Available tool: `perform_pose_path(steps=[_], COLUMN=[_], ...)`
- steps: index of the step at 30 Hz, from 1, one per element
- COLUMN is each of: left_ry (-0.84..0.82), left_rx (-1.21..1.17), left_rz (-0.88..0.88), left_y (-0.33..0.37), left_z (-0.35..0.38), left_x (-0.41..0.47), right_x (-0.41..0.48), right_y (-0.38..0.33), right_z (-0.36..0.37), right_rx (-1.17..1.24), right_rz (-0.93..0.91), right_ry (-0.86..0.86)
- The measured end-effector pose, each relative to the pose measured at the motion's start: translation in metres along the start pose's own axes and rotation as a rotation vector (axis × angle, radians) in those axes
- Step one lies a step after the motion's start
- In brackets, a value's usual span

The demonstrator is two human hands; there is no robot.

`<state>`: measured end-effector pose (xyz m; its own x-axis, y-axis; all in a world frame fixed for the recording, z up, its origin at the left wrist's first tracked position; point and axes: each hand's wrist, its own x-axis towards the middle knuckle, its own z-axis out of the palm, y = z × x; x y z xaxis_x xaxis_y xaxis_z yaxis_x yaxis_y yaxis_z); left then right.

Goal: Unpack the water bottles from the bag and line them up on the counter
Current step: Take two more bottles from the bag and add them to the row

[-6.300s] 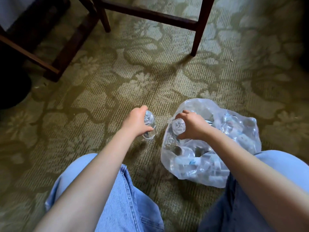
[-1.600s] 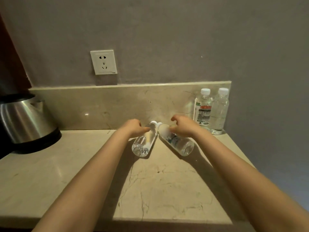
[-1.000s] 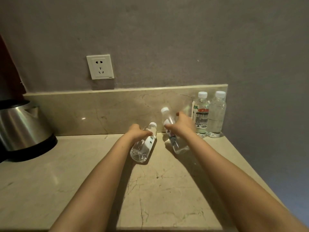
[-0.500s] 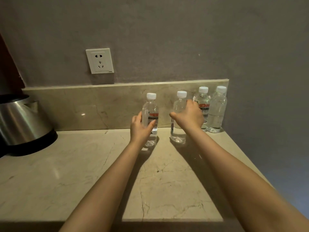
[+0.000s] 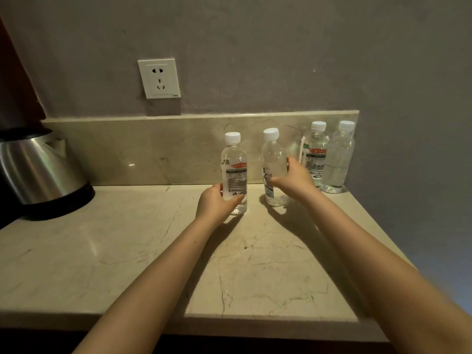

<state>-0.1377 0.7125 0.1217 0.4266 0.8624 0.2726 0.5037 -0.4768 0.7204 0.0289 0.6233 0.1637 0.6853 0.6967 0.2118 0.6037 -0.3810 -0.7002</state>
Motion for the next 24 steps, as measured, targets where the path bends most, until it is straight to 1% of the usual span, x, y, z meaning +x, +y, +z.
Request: perform_pose_path(steps=[2,4,7,12,18,24], left_ry=[-0.044,-0.077,-0.096,-0.136,-0.194,-0.22], left_rx=[-0.039,-0.059,-0.088,-0.093,-0.046,-0.02], left_rz=[-0.009,-0.012,-0.033,-0.044,-0.024,-0.015], left_y=[0.002,0.007,0.017,0.036,0.052,0.055], left_z=[0.003,0.007,0.017,0.037,0.057,0.067], left_x=[0.005,0.011,0.021,0.039,0.062,0.074], right_x=[-0.001,-0.002,0.0,0.01,0.023,0.032], right_y=[0.007,0.014,0.017,0.015,0.031,0.043], right_z=[0.0,0.003,0.01,0.017,0.018,0.011], right_rx=[0.105,0.174,0.126,0.134,0.12,-0.034], right_rz=[0.067,0.108,0.127,0.183,0.178,0.184], right_ry=[-0.024,0.045,0.192,0.264,0.285,0.214])
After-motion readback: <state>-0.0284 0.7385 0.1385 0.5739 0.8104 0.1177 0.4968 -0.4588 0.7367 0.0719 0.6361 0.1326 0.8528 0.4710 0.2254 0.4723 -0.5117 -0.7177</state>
